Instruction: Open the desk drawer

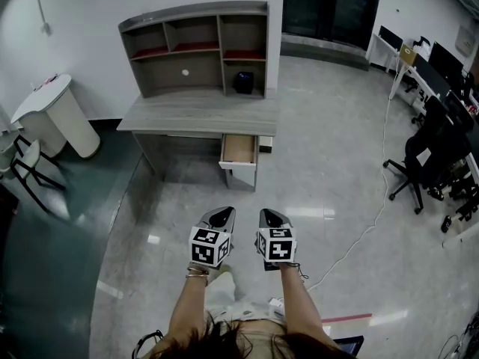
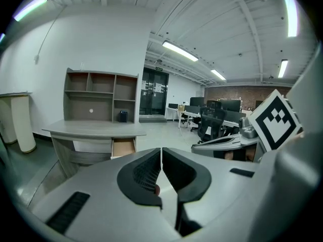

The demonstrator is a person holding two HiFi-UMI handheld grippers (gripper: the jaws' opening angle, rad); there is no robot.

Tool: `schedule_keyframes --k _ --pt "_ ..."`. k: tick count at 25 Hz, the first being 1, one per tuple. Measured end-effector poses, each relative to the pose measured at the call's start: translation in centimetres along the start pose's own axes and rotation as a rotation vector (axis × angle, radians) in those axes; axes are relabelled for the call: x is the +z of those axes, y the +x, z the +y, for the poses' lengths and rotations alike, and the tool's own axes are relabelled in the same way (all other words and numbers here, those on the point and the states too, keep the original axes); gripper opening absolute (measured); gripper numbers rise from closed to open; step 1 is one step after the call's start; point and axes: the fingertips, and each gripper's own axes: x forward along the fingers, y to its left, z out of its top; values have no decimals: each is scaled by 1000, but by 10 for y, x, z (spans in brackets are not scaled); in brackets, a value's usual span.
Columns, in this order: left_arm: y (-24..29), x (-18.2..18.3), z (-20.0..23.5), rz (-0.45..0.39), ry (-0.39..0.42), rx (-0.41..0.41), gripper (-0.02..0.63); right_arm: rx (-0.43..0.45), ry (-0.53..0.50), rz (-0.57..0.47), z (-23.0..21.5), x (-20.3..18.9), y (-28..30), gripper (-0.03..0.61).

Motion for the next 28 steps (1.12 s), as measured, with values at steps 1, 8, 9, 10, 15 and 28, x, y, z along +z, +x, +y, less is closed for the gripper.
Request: schedule_keyframes --k 1,8,9,10,15,28 --pt "-3 0 -2 -5 -6 6 20 5 5 -4 1 -1 -3 20" --pt "-9 -4 -15 10 2 15 20 35 14 -20 8 -2 -22 20" --pt "-8 -5 -18 17 9 8 20 34 19 -20 7 -4 -23 20" --pt "-7 -6 -22 27 21 -2 20 30 27 -19 5 -5 -25 20" --pt "-3 -13 -35 60 58 -24 20 11 44 -14 1 -11 -30 20" --pt "-2 -17 -20 60 60 -36 20 -1 42 25 9 -17 -10 20"
